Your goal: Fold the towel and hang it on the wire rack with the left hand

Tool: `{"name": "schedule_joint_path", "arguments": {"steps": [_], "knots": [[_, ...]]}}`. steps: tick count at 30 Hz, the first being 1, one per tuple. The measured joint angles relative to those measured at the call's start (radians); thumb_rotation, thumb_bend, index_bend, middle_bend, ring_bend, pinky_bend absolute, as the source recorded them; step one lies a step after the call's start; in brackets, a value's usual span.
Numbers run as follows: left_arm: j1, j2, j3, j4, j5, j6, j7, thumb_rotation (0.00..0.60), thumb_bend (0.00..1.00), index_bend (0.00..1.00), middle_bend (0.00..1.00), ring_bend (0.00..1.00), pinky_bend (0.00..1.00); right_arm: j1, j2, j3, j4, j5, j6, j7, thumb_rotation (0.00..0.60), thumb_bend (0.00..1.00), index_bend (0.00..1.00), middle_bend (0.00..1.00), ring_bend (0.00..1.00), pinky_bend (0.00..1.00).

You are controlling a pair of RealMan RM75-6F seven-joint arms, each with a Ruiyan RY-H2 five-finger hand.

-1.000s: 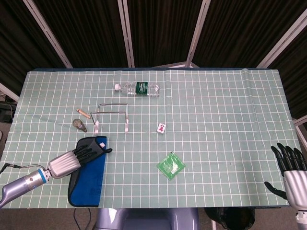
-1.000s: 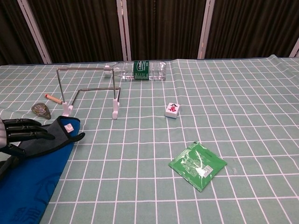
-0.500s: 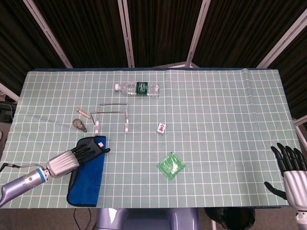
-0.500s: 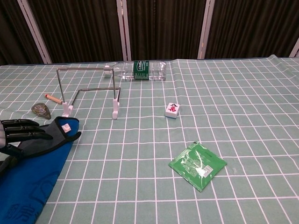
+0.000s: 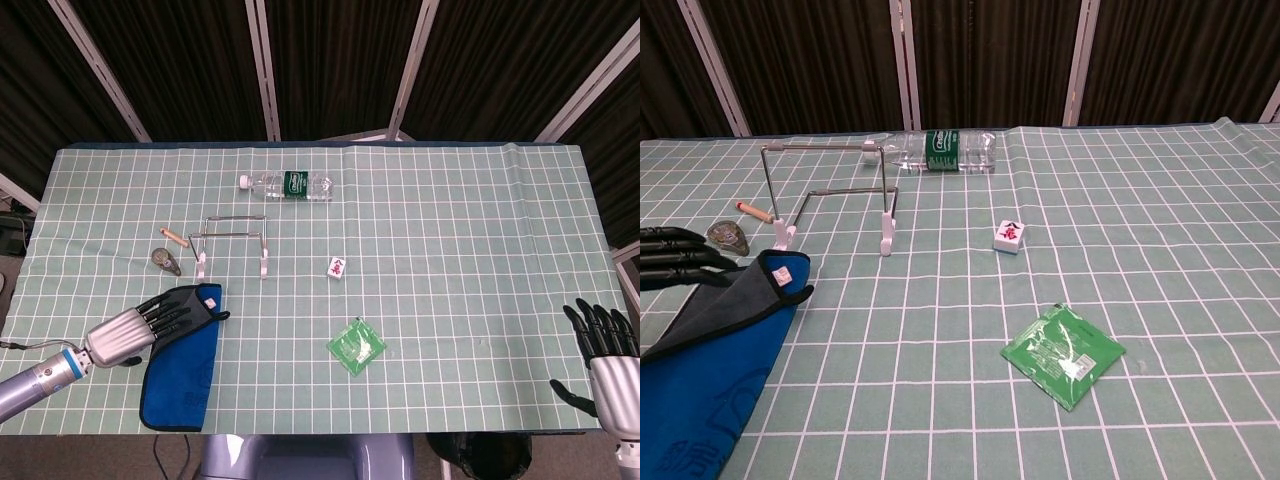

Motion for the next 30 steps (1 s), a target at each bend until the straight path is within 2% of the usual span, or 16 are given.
{"name": "schedule_joint_path", "arguments": {"steps": [5, 8, 11, 15, 18, 24, 30], "knots": [[-0.01, 0.03, -0.042, -0.067, -0.034, 0.014, -0.029, 0.6, 0.0, 0.01, 0.0, 0.0, 0.0, 0.0, 0.003, -0.001, -0.001, -0.003, 0.003, 0.007, 0.6, 0.0, 0.0, 0.0, 0.0, 0.0], [-0.028, 0.049, -0.068, -0.13, -0.054, 0.004, -0.033, 0.6, 0.01, 0.1, 0.0, 0.0, 0.0, -0.001, 0.005, 0.0, -0.001, -0.003, 0.003, 0.01, 0.6, 0.0, 0.0, 0.0, 0.0, 0.0], [-0.055, 0.063, -0.1, -0.206, -0.078, -0.034, -0.017, 0.6, 0.11, 0.18, 0.0, 0.0, 0.0, 0.0, 0.006, -0.001, 0.0, -0.003, 0.002, 0.013, 0.6, 0.0, 0.0, 0.0, 0.0, 0.0], [-0.098, 0.071, -0.14, -0.303, -0.122, -0.142, 0.046, 0.6, 0.26, 0.28, 0.0, 0.0, 0.0, 0.001, 0.006, -0.002, 0.001, -0.003, -0.001, 0.015, 0.6, 0.0, 0.0, 0.0, 0.0, 0.0], [-0.129, 0.072, -0.165, -0.375, -0.168, -0.259, 0.125, 0.6, 0.33, 0.34, 0.0, 0.0, 0.0, 0.001, 0.007, -0.001, 0.002, 0.001, -0.002, 0.018, 0.6, 0.0, 0.0, 0.0, 0.0, 0.0], [-0.181, 0.061, -0.226, -0.498, -0.297, -0.463, 0.317, 0.6, 0.36, 0.35, 0.0, 0.0, 0.0, 0.003, 0.009, 0.002, 0.01, 0.016, -0.011, 0.03, 0.6, 0.0, 0.0, 0.0, 0.0, 0.0], [-0.202, 0.03, -0.263, -0.53, -0.355, -0.526, 0.379, 0.6, 0.36, 0.34, 0.0, 0.0, 0.0, 0.007, 0.008, 0.004, 0.014, 0.022, -0.02, 0.033, 0.6, 0.0, 0.0, 0.0, 0.0, 0.0]]}}
